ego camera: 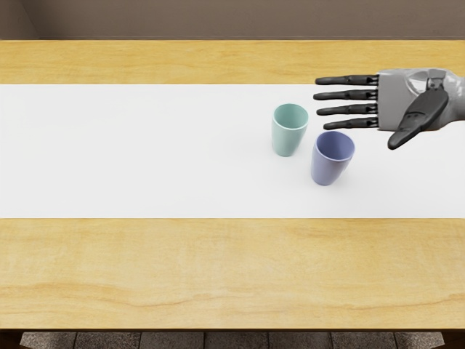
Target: Pick up cup and place in cup with right hand
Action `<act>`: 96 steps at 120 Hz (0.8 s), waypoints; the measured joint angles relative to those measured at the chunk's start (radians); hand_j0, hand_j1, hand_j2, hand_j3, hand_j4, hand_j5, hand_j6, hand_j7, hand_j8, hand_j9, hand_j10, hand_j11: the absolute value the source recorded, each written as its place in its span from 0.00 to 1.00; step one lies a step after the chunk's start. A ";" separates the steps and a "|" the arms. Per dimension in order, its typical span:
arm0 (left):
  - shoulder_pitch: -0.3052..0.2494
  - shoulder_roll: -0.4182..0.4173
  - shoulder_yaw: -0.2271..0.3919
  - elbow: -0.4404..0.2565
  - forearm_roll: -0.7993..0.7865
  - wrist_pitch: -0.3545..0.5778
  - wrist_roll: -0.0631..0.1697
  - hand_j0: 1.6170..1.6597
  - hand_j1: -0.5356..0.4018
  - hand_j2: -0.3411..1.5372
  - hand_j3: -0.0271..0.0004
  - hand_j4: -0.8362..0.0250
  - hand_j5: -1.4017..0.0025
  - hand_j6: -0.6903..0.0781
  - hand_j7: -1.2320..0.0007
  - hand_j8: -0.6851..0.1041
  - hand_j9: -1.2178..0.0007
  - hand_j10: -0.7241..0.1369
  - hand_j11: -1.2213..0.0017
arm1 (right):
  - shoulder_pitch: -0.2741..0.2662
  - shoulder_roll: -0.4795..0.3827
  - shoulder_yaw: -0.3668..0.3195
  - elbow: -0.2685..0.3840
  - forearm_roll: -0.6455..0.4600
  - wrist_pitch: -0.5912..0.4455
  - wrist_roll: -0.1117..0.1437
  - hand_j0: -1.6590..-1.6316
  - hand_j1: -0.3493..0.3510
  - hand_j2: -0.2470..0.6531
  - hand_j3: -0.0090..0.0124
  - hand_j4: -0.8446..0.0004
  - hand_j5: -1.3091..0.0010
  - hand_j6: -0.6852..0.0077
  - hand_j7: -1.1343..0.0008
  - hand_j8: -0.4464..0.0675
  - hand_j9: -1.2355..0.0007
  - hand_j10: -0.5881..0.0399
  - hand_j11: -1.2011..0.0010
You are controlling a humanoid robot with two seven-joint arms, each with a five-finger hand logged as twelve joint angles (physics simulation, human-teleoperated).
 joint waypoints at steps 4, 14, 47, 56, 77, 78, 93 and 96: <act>0.000 0.000 0.000 0.000 0.000 0.000 0.000 0.96 0.94 0.18 0.98 0.97 1.00 0.90 1.00 0.87 1.00 0.84 1.00 | 0.000 0.000 0.000 0.000 0.000 0.000 0.000 0.04 0.05 0.27 0.42 0.97 0.97 0.95 0.96 0.82 0.97 0.89 0.97; 0.000 0.000 0.000 0.000 0.000 0.000 0.000 0.96 0.94 0.18 0.98 0.97 1.00 0.90 1.00 0.87 1.00 0.84 1.00 | 0.002 0.010 -0.001 0.000 -0.003 0.000 0.000 0.04 0.05 0.27 0.42 0.97 0.97 0.95 0.96 0.82 0.97 0.89 0.97; 0.000 0.000 0.000 0.000 0.000 0.000 0.000 0.96 0.94 0.18 0.98 0.97 1.00 0.90 1.00 0.87 1.00 0.84 1.00 | 0.089 0.128 -0.002 -0.044 -0.148 0.000 0.000 0.04 0.05 0.27 0.42 0.97 0.97 0.95 0.96 0.81 0.97 0.89 0.97; 0.000 0.000 0.000 0.000 0.000 0.000 0.000 0.96 0.94 0.18 0.98 0.97 1.00 0.90 1.00 0.87 1.00 0.84 1.00 | 0.149 0.195 -0.034 -0.079 -0.225 -0.001 0.000 0.04 0.05 0.27 0.42 0.97 0.97 0.95 0.96 0.81 0.97 0.89 0.97; 0.002 0.000 0.000 0.000 0.000 0.000 0.000 0.96 0.94 0.18 0.98 0.97 1.00 0.90 1.00 0.87 1.00 0.84 1.00 | 0.327 0.396 -0.186 -0.230 -0.352 -0.094 0.000 0.04 0.05 0.27 0.42 0.96 0.97 0.95 0.96 0.81 0.97 0.89 0.97; 0.002 0.000 0.000 0.000 0.000 0.000 0.000 0.96 0.94 0.18 0.98 0.97 1.00 0.90 1.00 0.87 1.00 0.84 1.00 | 0.333 0.404 -0.190 -0.238 -0.357 -0.097 0.000 0.04 0.05 0.27 0.42 0.96 0.97 0.95 0.96 0.81 0.97 0.89 0.97; 0.003 0.000 0.000 0.000 0.000 0.000 0.000 0.96 0.94 0.18 0.99 0.97 1.00 0.90 1.00 0.87 1.00 0.84 1.00 | 0.386 0.539 -0.236 -0.381 -0.468 -0.142 0.000 0.04 0.05 0.27 0.42 0.96 0.97 0.94 0.96 0.81 0.97 0.89 0.97; 0.003 0.000 0.000 0.000 0.000 0.000 0.000 0.96 0.94 0.18 0.99 0.97 1.00 0.90 1.00 0.87 1.00 0.84 1.00 | 0.393 0.570 -0.248 -0.412 -0.492 -0.153 0.000 0.04 0.05 0.27 0.42 0.96 0.97 0.94 0.96 0.81 0.97 0.89 0.97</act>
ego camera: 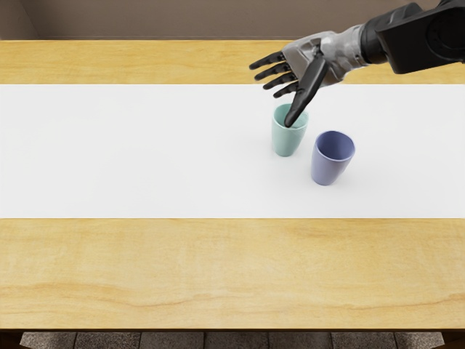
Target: Pick up cup and place in cup with right hand
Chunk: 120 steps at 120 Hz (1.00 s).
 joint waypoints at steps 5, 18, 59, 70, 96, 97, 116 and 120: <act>0.000 0.000 0.000 0.000 0.000 0.000 0.000 0.96 0.94 0.18 0.99 0.97 1.00 0.90 1.00 0.87 1.00 0.84 1.00 | 0.015 0.053 -0.030 -0.056 -0.030 -0.016 0.000 0.04 0.05 0.27 0.42 0.96 0.97 0.94 0.96 0.81 0.97 0.89 0.97; 0.000 0.000 0.000 0.000 0.000 0.000 0.000 0.96 0.94 0.18 0.99 0.97 1.00 0.90 1.00 0.87 1.00 0.84 1.00 | 0.071 0.150 -0.143 -0.141 -0.069 -0.077 0.000 0.04 0.05 0.27 0.42 0.96 0.97 0.94 0.96 0.81 0.97 0.89 0.97; 0.000 0.000 -0.001 0.000 0.000 0.000 0.000 0.96 0.94 0.18 0.99 0.97 1.00 0.90 1.00 0.87 1.00 0.84 1.00 | 0.214 0.328 -0.515 -0.211 -0.088 -0.195 0.000 0.04 0.05 0.27 0.42 0.96 0.97 0.94 0.96 0.80 0.97 0.89 0.97; 0.000 0.000 -0.001 0.000 0.000 0.000 0.000 0.96 0.94 0.18 0.99 0.97 1.00 0.90 1.00 0.87 1.00 0.84 1.00 | 0.228 0.344 -0.531 -0.211 -0.092 -0.194 0.000 0.04 0.05 0.27 0.42 0.96 0.97 0.94 0.96 0.80 0.97 0.88 0.97; 0.000 0.000 -0.001 0.000 0.000 0.000 0.000 0.96 0.94 0.18 0.99 0.97 1.00 0.90 1.00 0.87 1.00 0.84 1.00 | 0.235 0.401 -0.572 -0.217 -0.102 -0.233 0.000 0.04 0.05 0.27 0.42 0.96 0.97 0.94 0.96 0.80 0.97 0.88 0.97; 0.000 0.000 -0.001 0.000 0.000 0.000 0.000 0.96 0.94 0.18 0.99 0.97 1.00 0.90 1.00 0.87 1.00 0.84 1.00 | 0.235 0.403 -0.575 -0.217 -0.102 -0.237 0.000 0.04 0.05 0.27 0.42 0.96 0.97 0.94 0.96 0.80 0.97 0.88 0.96; 0.000 0.000 -0.001 0.000 0.000 0.000 0.000 0.96 0.94 0.18 0.99 0.97 1.00 0.90 1.00 0.87 1.00 0.84 1.00 | 0.231 0.425 -0.628 -0.209 -0.098 -0.295 0.000 0.04 0.06 0.27 0.42 0.95 0.96 0.93 0.96 0.79 0.96 0.87 0.96; 0.000 0.000 -0.001 0.000 0.000 0.000 0.000 0.96 0.94 0.18 0.99 0.97 1.00 0.90 1.00 0.87 1.00 0.84 1.00 | 0.231 0.426 -0.637 -0.202 -0.097 -0.300 0.000 0.04 0.07 0.27 0.42 0.95 0.96 0.93 0.95 0.79 0.96 0.87 0.96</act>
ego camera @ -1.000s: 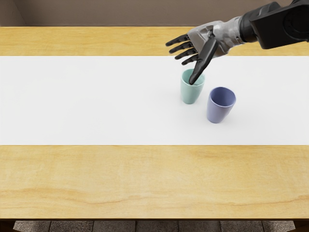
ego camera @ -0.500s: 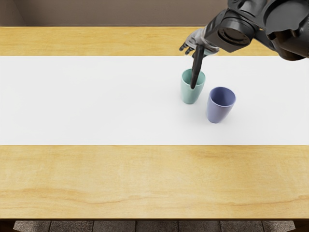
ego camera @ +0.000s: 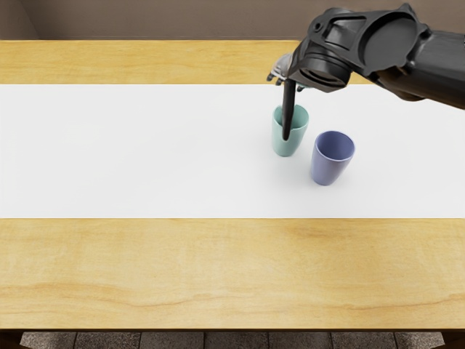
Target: Pick up cup and place in cup with right hand
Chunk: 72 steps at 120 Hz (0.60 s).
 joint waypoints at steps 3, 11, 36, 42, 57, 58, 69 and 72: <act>0.000 0.000 0.000 0.000 0.000 0.000 0.000 0.96 0.94 0.18 0.99 0.97 1.00 0.90 1.00 0.87 1.00 0.84 1.00 | -0.001 0.001 -0.005 0.004 0.001 -0.003 0.000 0.04 0.08 0.26 0.42 0.94 0.95 0.92 0.95 0.78 0.95 0.86 0.95; 0.000 0.000 0.000 0.000 0.000 0.000 0.000 0.96 0.94 0.18 0.99 0.97 1.00 0.90 1.00 0.87 1.00 0.84 1.00 | -0.002 0.002 -0.014 0.019 0.002 -0.012 0.000 0.04 0.12 0.26 0.42 0.91 0.93 0.88 0.92 0.72 0.92 0.82 0.92; 0.000 0.000 0.000 0.000 0.000 0.000 0.000 0.96 0.94 0.18 0.99 0.97 1.00 0.90 1.00 0.87 1.00 0.84 1.00 | 0.001 0.025 -0.083 0.046 0.001 -0.114 0.000 0.04 0.22 0.25 0.42 0.84 0.87 0.80 0.85 0.61 0.86 0.73 0.86; 0.000 0.000 0.000 0.000 0.000 0.000 0.000 0.96 0.94 0.18 0.99 0.97 1.00 0.90 1.00 0.87 1.00 0.84 1.00 | 0.002 0.030 -0.097 0.055 0.001 -0.140 0.000 0.04 0.24 0.24 0.42 0.83 0.86 0.79 0.84 0.60 0.85 0.71 0.85; 0.000 0.000 0.000 0.000 0.000 0.000 0.000 0.96 0.94 0.18 0.99 0.97 1.00 0.90 1.00 0.87 1.00 0.84 1.00 | -0.008 0.039 -0.114 0.065 -0.001 -0.171 0.000 0.04 0.25 0.24 0.42 0.82 0.85 0.77 0.83 0.58 0.84 0.70 0.84; 0.000 0.000 0.000 0.000 0.000 0.000 0.000 0.96 0.94 0.18 0.99 0.97 1.00 0.90 1.00 0.87 1.00 0.84 1.00 | -0.009 0.039 -0.115 0.065 -0.001 -0.172 0.000 0.04 0.25 0.24 0.42 0.82 0.85 0.77 0.83 0.58 0.84 0.70 0.84; 0.000 0.000 0.000 0.000 0.000 0.000 0.000 0.96 0.94 0.18 0.99 0.97 1.00 0.90 1.00 0.87 1.00 0.84 1.00 | -0.022 0.042 -0.119 0.063 -0.005 -0.179 0.000 0.04 0.26 0.24 0.42 0.82 0.85 0.77 0.83 0.57 0.84 0.69 0.84; 0.000 0.000 0.000 0.000 0.000 0.000 0.000 0.96 0.94 0.18 0.99 0.97 1.00 0.90 1.00 0.87 1.00 0.84 1.00 | -0.025 0.042 -0.120 0.062 -0.006 -0.181 0.000 0.04 0.26 0.24 0.42 0.82 0.85 0.76 0.82 0.57 0.84 0.69 0.83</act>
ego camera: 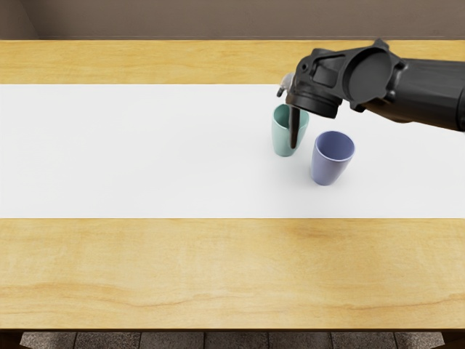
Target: Pick up cup and place in cup with right hand
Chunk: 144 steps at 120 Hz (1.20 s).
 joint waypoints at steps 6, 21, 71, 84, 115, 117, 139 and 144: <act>0.000 0.000 0.000 0.000 0.000 0.000 0.000 0.96 0.94 0.18 0.99 0.97 1.00 0.90 1.00 0.87 1.00 0.84 1.00 | -0.007 0.001 -0.001 -0.003 -0.001 -0.002 0.000 0.04 0.26 0.24 0.42 0.81 0.85 0.76 0.82 0.56 0.84 0.69 0.83; -0.002 0.000 0.000 0.001 0.000 0.000 0.000 0.96 0.94 0.18 0.99 0.97 1.00 0.90 1.00 0.87 1.00 0.84 1.00 | -0.036 0.019 -0.001 -0.053 -0.006 -0.003 0.000 0.04 0.27 0.24 0.42 0.81 0.84 0.76 0.82 0.56 0.83 0.68 0.83; -0.002 0.000 0.000 0.001 0.000 0.000 0.000 0.96 0.94 0.18 0.99 0.97 1.00 0.90 1.00 0.87 1.00 0.84 1.00 | -0.073 0.029 0.036 -0.095 -0.009 0.014 0.000 0.04 0.28 0.24 0.42 0.80 0.84 0.75 0.81 0.55 0.83 0.67 0.82; -0.002 0.000 0.000 0.001 0.000 0.000 0.000 0.96 0.94 0.18 0.99 0.97 1.00 0.90 1.00 0.87 1.00 0.84 1.00 | -0.079 0.029 0.040 -0.097 -0.013 0.011 0.000 0.04 0.32 0.24 0.36 0.75 0.82 0.69 0.78 0.45 0.80 0.62 0.80; -0.002 0.000 0.000 0.001 0.000 0.000 0.000 0.96 0.94 0.18 0.99 0.97 1.00 0.90 1.00 0.87 1.00 0.84 1.00 | -0.094 0.028 0.039 -0.113 -0.021 -0.001 0.000 0.06 0.40 0.23 0.53 0.71 0.78 0.57 0.73 0.28 0.76 0.55 0.75; -0.002 0.000 0.000 0.001 0.000 0.000 0.000 0.96 0.94 0.18 0.99 0.97 1.00 0.90 1.00 0.87 1.00 0.84 1.00 | -0.097 0.028 0.039 -0.119 -0.022 0.000 0.000 0.06 0.41 0.22 0.47 0.71 0.77 0.53 0.73 0.29 0.76 0.55 0.75; -0.002 0.000 0.000 0.001 0.000 0.000 0.000 0.96 0.94 0.18 0.99 0.97 1.00 0.90 1.00 0.87 1.00 0.84 1.00 | -0.114 0.028 0.039 -0.150 -0.027 -0.001 0.000 0.05 0.50 0.21 0.42 0.65 0.72 0.47 0.67 0.25 0.70 0.48 0.69; -0.002 0.000 0.000 0.001 0.000 0.000 0.000 0.96 0.94 0.18 0.99 0.97 1.00 0.90 1.00 0.87 1.00 0.84 1.00 | -0.115 0.028 0.039 -0.153 -0.027 0.000 0.000 0.04 0.53 0.20 0.43 0.63 0.71 0.45 0.65 0.20 0.68 0.46 0.67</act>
